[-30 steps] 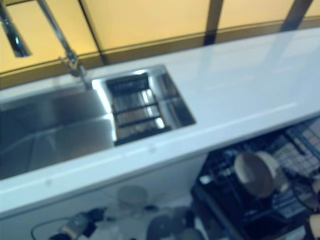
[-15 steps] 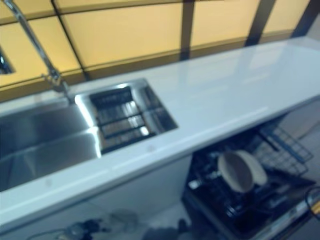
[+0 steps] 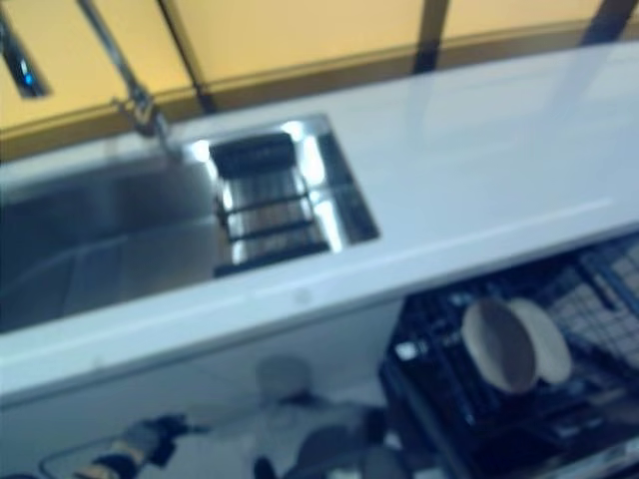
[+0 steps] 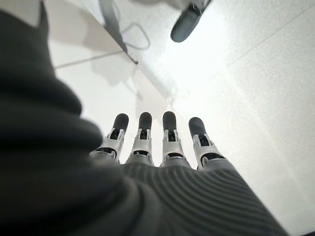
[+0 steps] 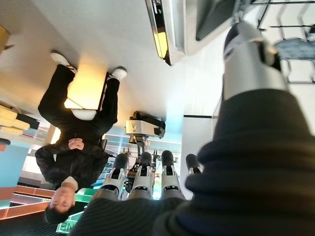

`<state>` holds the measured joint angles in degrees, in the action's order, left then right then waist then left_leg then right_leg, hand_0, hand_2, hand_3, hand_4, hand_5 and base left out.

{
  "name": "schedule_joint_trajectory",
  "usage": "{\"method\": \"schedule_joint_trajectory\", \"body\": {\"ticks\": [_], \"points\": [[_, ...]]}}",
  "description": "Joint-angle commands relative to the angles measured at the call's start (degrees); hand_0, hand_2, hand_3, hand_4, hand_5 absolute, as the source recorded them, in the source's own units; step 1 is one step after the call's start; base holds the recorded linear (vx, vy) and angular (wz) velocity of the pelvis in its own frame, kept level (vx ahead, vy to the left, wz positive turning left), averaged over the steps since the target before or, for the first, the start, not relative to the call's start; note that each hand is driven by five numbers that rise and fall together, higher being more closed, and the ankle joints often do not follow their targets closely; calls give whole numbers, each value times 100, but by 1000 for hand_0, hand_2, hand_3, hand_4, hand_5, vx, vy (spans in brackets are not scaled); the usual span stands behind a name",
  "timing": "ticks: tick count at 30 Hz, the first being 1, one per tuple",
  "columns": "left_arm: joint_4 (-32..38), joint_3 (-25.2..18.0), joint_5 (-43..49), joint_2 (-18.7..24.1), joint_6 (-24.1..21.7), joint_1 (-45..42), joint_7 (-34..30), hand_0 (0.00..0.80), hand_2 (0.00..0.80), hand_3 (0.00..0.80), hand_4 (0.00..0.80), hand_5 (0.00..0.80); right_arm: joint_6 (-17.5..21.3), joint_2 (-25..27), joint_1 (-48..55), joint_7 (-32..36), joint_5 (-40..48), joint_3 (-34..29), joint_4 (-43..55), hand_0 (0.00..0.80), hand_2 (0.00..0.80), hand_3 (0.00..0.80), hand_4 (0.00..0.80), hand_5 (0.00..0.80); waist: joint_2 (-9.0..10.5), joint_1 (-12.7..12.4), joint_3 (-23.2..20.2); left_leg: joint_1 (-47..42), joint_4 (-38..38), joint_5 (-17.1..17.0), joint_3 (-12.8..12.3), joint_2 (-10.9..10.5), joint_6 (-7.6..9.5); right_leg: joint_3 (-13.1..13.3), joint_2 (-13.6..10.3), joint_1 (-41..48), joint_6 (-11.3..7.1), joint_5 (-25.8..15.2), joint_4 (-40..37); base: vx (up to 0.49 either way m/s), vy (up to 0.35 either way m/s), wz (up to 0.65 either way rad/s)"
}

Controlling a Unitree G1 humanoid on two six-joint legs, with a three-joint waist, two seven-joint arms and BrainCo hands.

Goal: Take plates into dishwasher

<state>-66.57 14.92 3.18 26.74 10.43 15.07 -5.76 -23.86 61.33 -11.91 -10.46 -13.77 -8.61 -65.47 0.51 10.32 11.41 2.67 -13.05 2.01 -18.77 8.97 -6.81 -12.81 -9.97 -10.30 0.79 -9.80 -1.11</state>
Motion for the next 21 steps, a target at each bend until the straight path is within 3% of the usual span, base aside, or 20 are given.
{"method": "schedule_joint_trajectory", "body": {"ticks": [1,2,3,4,5,8,12,15,19,21], "points": [[61,5,-322,233,111,149,52,0,0,0,0,0,110,226,219,-247,129,225,-215,0,0,0,0,0,-40,315,-160,-1774,-79,75,274,-356,-34,-146,734,-264,-268,198,188,-557,61,14],[32,23,-340,255,159,266,50,0,0,0,0,0,73,151,82,-335,324,428,-237,0,0,0,0,0,-35,292,-42,-1737,190,665,380,-587,227,-104,695,-570,-380,150,505,-467,58,18],[5,24,-318,260,159,300,44,0,0,0,0,0,84,135,44,-352,348,459,-268,0,0,0,0,0,-5,330,-39,-1784,286,753,327,-625,259,-129,631,-662,-423,88,528,-442,83,21],[-90,81,-248,234,216,415,53,0,0,0,0,0,125,84,-50,-351,326,504,-375,0,0,0,0,0,-67,388,-15,-2062,559,1105,110,-566,298,-207,587,-825,-622,-22,543,-429,40,24],[-153,170,-253,200,328,498,108,0,0,0,0,0,157,29,-167,-305,297,582,-421,0,0,0,0,0,-2,411,4,-2116,791,1174,73,-680,419,-309,490,-919,-671,-209,519,-475,41,37],[-277,195,-339,243,414,356,218,0,0,0,0,0,32,-88,-607,-176,345,969,-434,0,0,0,0,0,106,225,38,-1906,815,1417,492,-1014,727,-162,433,-998,-842,-475,393,-493,17,44],[-362,74,-519,197,197,151,398,0,0,0,0,0,116,12,-991,-96,147,1139,-559,0,0,0,0,0,89,58,-60,-1949,661,1553,677,-1210,811,-327,366,-915,-819,-463,330,-429,106,2],[-293,49,-463,162,93,102,369,0,0,0,0,0,143,25,-1130,-120,-116,1278,-605,0,0,0,0,0,151,30,-97,-1966,279,1702,445,-1271,861,-479,221,-823,-868,-565,200,-186,109,1],[-117,63,-430,267,157,166,231,0,0,0,0,0,183,-52,-1078,17,-465,1268,-648,0,0,0,0,0,270,-23,-6,-1980,92,1686,433,-1284,910,-316,44,-676,-1124,-804,-248,-20,1,13],[-4,123,-295,405,175,299,128,0,0,0,0,0,165,-249,-956,-74,-210,1255,-615,0,0,0,0,0,337,-93,122,-1962,104,1648,423,-1293,986,-171,-130,-605,-1136,-816,213,-246,-17,-4]]}}
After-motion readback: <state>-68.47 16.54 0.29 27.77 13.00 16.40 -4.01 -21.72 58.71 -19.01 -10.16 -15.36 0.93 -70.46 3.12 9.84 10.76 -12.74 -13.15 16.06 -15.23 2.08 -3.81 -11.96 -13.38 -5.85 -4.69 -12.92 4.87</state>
